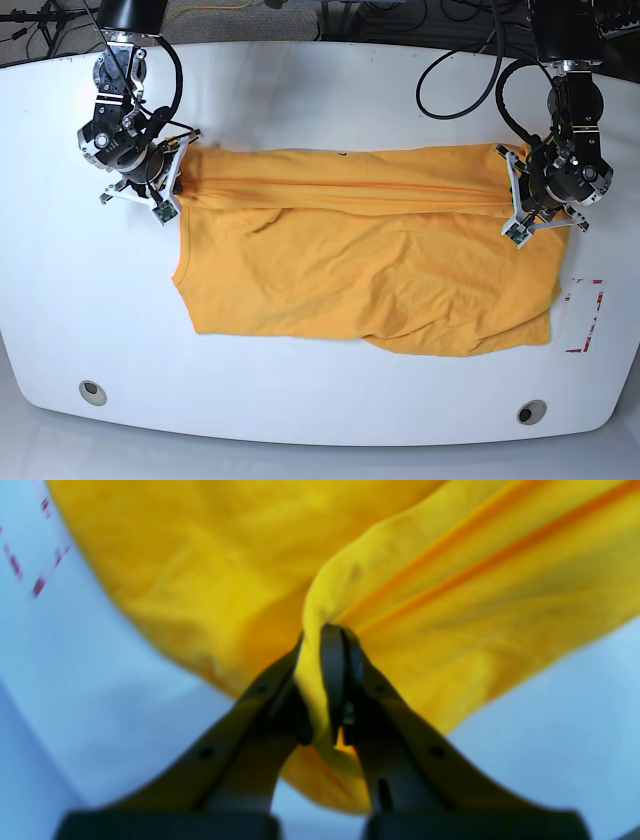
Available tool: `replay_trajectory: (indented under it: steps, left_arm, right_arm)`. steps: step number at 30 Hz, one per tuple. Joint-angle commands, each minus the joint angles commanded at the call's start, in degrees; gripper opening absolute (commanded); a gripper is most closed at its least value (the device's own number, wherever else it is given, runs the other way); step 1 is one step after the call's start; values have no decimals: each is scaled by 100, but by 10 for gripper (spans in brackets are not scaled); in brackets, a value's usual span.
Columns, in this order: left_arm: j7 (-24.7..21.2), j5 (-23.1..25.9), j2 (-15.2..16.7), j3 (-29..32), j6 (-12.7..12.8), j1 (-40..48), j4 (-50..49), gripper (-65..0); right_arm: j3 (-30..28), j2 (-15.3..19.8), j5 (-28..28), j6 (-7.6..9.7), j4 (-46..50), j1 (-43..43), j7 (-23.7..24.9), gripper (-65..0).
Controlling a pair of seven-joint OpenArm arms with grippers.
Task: Fold the T-shirt properly
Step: 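Open the left gripper and release the shirt edge, moving it aside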
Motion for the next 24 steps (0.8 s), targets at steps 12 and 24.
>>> replay_trajectory:
  steps: [12,24]
  left_arm:
    - [-105,0,-114,9,0,-396,-897,-517]
    - [-79,-26,-114,0,0,-888,-967,-157]
  right_arm:
    - [-26,-9,0,0,-281,9,193,-645]
    - [-26,-18,0,0,-281,9,202,-341]
